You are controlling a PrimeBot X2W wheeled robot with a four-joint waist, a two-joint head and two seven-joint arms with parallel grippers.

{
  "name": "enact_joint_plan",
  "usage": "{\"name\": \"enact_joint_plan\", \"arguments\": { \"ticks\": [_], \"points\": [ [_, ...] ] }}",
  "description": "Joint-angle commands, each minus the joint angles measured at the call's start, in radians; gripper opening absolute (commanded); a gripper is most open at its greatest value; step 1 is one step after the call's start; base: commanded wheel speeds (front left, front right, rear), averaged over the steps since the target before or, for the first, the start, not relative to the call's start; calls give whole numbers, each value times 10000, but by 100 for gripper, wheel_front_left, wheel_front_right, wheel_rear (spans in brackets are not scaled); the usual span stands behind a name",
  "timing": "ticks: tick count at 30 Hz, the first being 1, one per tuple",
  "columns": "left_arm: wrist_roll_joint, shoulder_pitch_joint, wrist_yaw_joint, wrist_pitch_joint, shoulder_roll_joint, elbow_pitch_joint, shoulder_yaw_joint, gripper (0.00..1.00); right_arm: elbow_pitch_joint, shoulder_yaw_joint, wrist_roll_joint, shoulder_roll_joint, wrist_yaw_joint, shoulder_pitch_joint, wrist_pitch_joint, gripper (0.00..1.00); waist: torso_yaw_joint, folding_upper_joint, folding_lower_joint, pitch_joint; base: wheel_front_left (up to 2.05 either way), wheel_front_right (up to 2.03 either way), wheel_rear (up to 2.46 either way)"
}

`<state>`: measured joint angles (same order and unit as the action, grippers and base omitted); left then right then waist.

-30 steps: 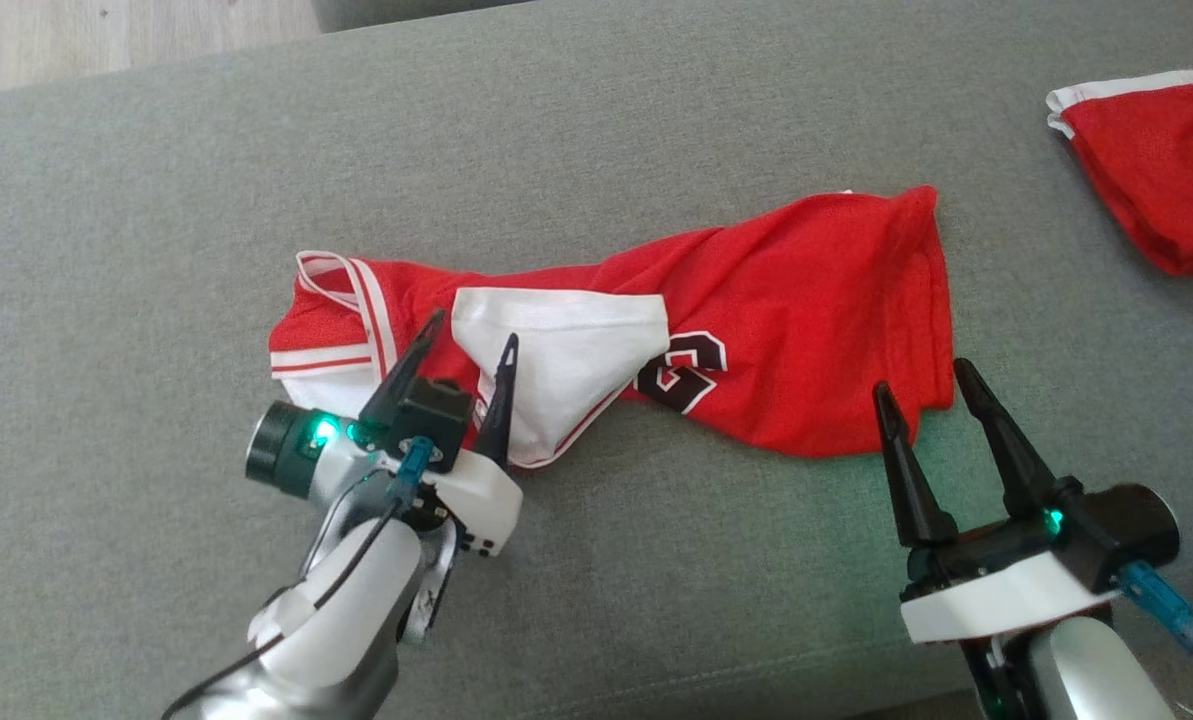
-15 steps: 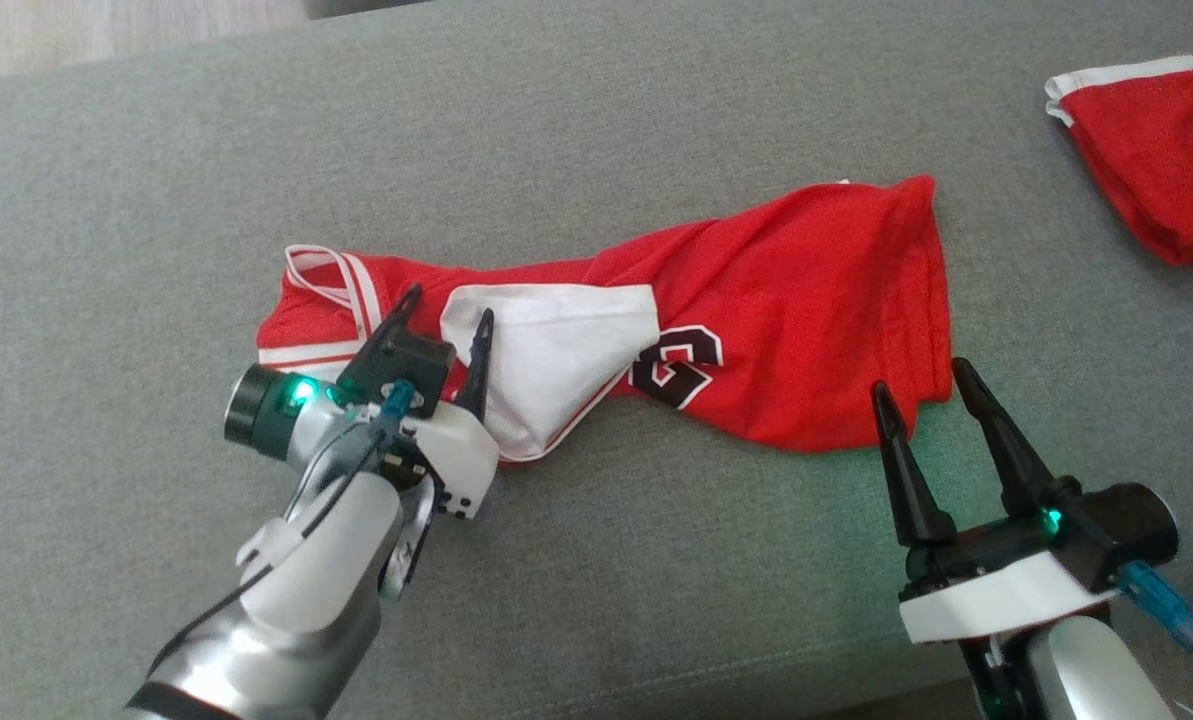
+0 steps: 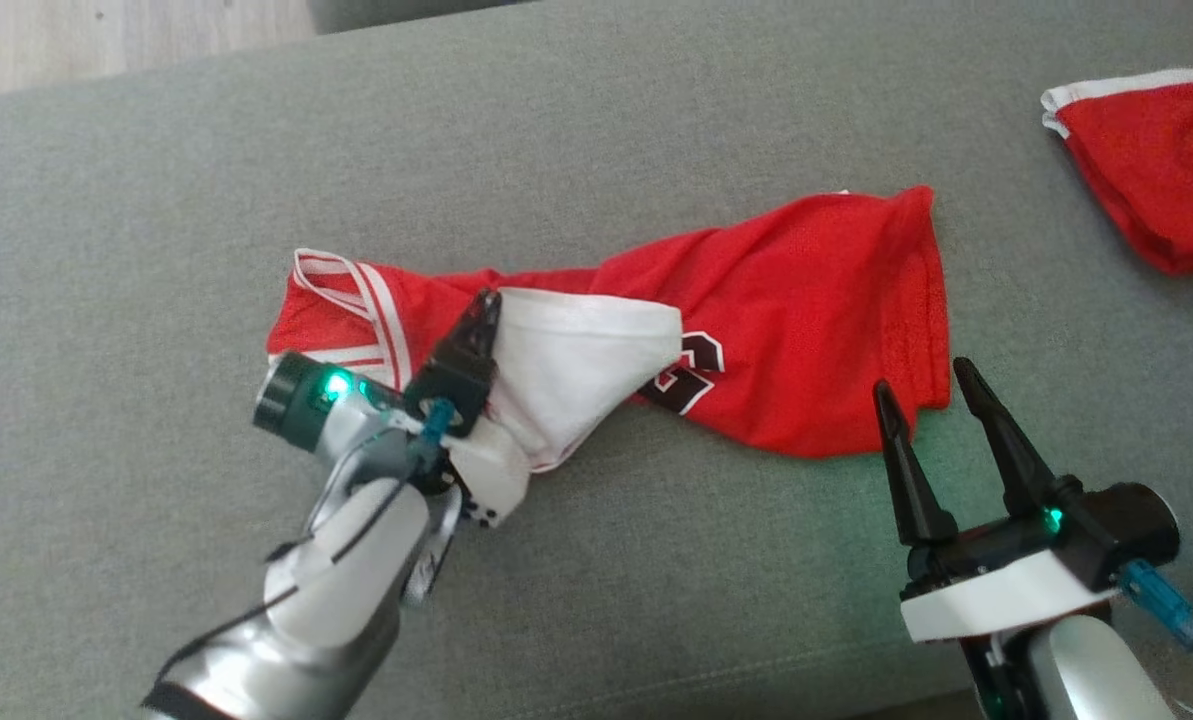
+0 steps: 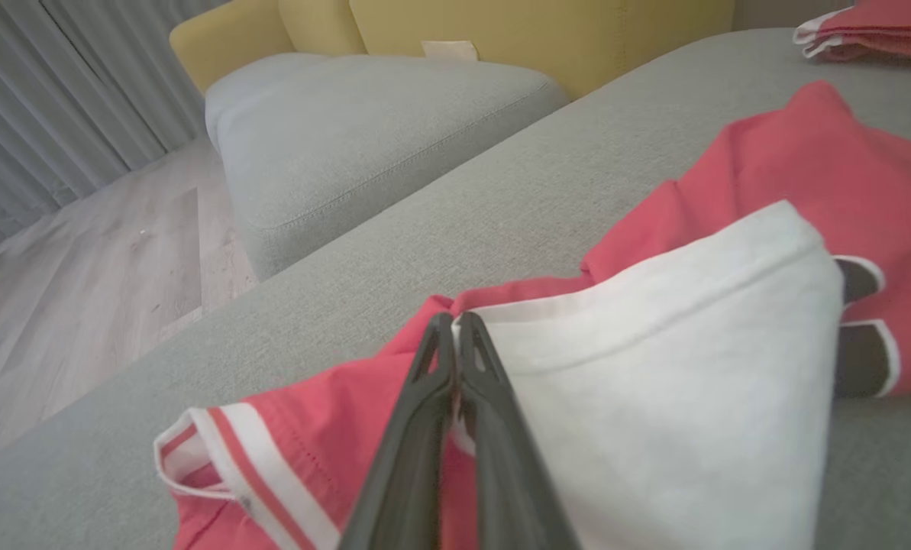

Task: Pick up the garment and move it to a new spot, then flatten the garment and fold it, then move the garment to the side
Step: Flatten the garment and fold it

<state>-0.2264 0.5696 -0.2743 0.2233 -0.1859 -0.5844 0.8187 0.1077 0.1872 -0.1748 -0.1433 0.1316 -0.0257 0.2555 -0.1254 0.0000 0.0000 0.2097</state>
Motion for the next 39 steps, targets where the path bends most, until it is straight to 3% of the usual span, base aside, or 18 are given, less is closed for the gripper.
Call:
{"name": "enact_joint_plan", "arguments": {
  "ticks": [1, 9, 17, 18, 19, 27, 32, 33, 39],
  "points": [
    [103, 84, -96, 124, -248, 386, -234, 0, -261, 180, 10, -85, -9, -25, 63, 100, 63, 0, 0, -96, 0, 0, 0],
    [13, -1160, -239, 226, -428, 1896, 125, 0, -193, 249, -8, -87, -9, 128, 63, 100, 261, 0, 0, -442, 0, 0, 0],
    [11, -1471, -673, 133, -1224, 2355, -219, 0, 111, 607, -193, -282, -9, 139, 63, 100, 472, 0, 0, -485, 0, 0, 0],
    [-29, -1480, -677, -38, -1320, 2326, -252, 24, 112, 605, -199, -295, -9, 132, 63, 100, 488, 0, 0, -470, 0, 0, 0],
    [-45, -1474, -661, -201, -1396, 2325, -248, 98, 113, 608, -201, -308, -9, 123, 63, 100, 496, 0, 0, -455, 0, 0, 0],
    [268, -1255, -388, -990, -1489, 3613, 323, 100, 138, 648, -228, -338, -9, 121, 63, 100, 326, 0, 0, -446, 0, 0, 0],
    [403, -905, 154, -1750, -1604, 4252, 768, 100, 151, 666, -236, -346, -9, 164, 63, 100, 229, 0, 0, -447, 0, 0, 0],
    [487, -683, 536, -2152, -1790, 4294, 1001, 100, 158, 672, -242, -347, -9, 132, 63, 100, 168, 0, 0, -419, 0, 0, 0],
    [654, 99, 1330, -2848, -2022, 3785, 1359, 100, 139, 679, -255, -333, -9, -21, 63, 100, 50, 0, 0, -199, 0, 0, 0]
  ]
}}
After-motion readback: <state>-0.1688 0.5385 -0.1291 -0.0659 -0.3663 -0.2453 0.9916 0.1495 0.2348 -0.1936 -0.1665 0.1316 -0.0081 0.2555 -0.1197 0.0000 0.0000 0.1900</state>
